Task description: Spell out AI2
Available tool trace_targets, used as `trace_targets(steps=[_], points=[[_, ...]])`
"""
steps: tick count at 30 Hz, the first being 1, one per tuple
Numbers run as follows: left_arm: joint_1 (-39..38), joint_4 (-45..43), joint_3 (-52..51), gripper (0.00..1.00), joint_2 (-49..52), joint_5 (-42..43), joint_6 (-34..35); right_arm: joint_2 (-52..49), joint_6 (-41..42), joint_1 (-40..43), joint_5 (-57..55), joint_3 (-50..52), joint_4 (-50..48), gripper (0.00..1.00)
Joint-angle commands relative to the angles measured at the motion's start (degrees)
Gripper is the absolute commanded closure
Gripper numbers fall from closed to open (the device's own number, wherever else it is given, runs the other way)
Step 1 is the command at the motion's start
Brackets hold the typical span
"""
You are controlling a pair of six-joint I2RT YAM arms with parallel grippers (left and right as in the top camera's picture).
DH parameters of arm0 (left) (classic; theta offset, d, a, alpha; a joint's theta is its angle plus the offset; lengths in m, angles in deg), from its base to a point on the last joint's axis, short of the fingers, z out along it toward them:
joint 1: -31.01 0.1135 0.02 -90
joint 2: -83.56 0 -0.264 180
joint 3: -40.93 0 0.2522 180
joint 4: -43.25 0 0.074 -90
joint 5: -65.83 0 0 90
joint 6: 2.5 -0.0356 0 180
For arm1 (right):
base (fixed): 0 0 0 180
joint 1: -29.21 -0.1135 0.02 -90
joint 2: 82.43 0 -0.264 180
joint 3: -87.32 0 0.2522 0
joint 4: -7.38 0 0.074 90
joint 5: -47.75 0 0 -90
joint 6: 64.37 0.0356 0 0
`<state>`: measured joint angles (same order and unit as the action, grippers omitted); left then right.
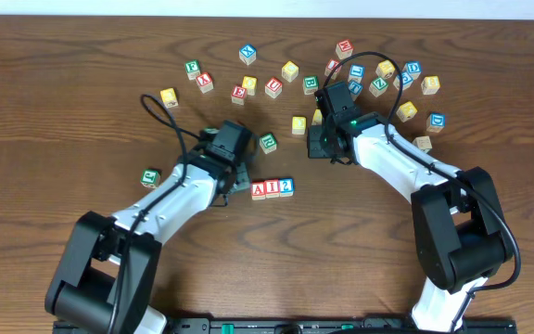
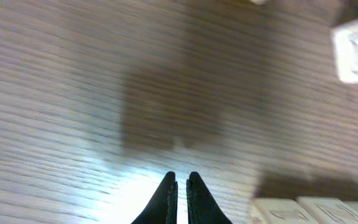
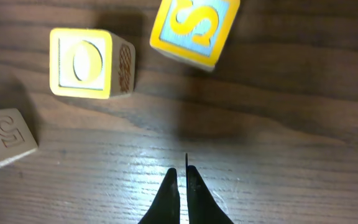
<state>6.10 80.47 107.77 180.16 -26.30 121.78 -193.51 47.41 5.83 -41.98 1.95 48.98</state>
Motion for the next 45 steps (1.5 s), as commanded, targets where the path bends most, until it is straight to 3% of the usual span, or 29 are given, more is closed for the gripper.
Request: trace_targets(steps=[1,9,14,16,18,20,21,22,24,45], points=[[2.8,0.8,0.5,0.92,0.3,-1.4,-2.6,-0.2,-1.7,0.4,-1.4,-1.2,1.7,0.99],[7.1,2.6,0.6,0.93,-6.4,-1.4,-9.1,10.9,-4.7,2.1,-4.5,-1.2,4.9,0.99],[7.8,4.5,0.6,0.92,-13.4,-1.4,-9.2,21.0,-4.7,2.1,-7.9,-1.2,7.8,0.94],[7.8,5.0,0.6,0.87,-16.4,-1.4,-9.2,25.0,-4.7,2.1,-8.8,-1.2,9.4,0.79],[7.8,5.0,0.6,0.69,-19.3,-1.4,-9.2,28.4,-4.8,2.1,-9.2,-1.2,11.1,0.52],[7.8,5.0,0.6,0.5,-21.9,-1.4,-9.2,31.1,-4.8,2.1,-9.2,-1.1,13.0,0.19],[7.8,5.0,0.6,0.29,-23.4,-1.4,-9.2,32.6,-4.8,2.1,-9.2,-1.1,14.1,0.05],[7.8,5.0,0.6,0.2,-24.3,-1.4,-9.2,33.4,-4.8,2.1,-9.2,-1.1,15.0,0.01],[7.8,5.1,0.6,0.09,-26.1,-1.4,-9.2,35.1,-4.8,2.1,-9.4,-1.1,16.9,0.01],[7.8,6.3,0.6,0.08,-29.2,-1.4,-9.2,36.9,-4.7,2.1,-9.4,-1.1,21.9,0.01]])
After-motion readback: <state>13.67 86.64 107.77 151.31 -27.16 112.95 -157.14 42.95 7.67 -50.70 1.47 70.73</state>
